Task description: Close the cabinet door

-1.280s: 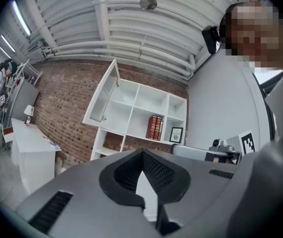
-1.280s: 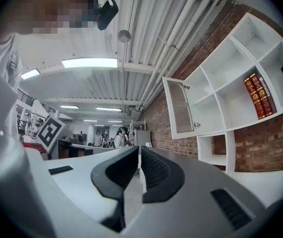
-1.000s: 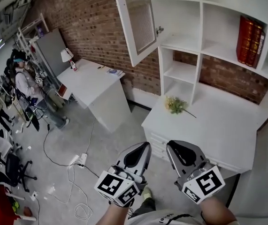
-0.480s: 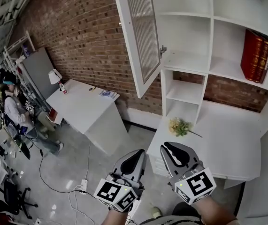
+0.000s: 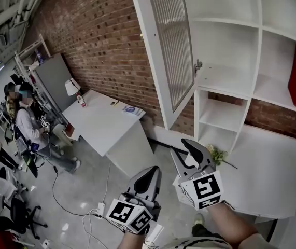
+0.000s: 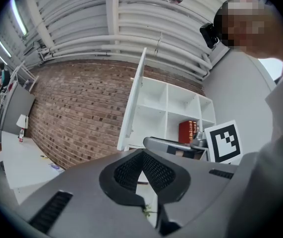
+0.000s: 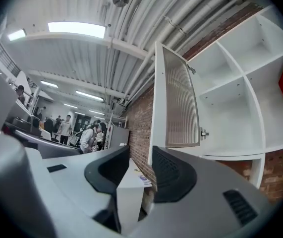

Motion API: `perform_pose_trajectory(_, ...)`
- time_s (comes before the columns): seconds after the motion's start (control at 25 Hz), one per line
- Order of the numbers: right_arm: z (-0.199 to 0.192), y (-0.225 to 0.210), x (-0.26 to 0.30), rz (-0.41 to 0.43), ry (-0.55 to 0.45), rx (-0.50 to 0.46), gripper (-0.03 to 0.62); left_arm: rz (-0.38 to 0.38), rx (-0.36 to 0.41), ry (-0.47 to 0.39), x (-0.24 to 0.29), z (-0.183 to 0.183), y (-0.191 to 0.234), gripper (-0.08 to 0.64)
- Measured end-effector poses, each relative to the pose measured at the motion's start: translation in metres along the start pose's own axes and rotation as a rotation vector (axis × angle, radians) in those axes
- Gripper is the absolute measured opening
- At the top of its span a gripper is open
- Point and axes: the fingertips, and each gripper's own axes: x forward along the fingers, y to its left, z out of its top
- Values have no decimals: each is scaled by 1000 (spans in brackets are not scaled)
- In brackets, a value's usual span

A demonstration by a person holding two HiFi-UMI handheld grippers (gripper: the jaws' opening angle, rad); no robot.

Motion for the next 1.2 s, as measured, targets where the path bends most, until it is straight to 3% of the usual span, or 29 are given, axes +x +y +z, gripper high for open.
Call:
perform_pose_trajectory(0.36, -11, -36, 74, -8, 11, 3, 191, 78, 4, -12, 41, 1, 24, 11)
perform_pose_trajectory(0.8, -13, -42, 110, -129, 6, -109, 224, 124, 3, 1, 40, -5, 45, 11)
perform_pose_trajectory(1.2, -15, -49, 95, -147, 17, -83, 222, 70, -15, -1, 43, -11, 44, 11)
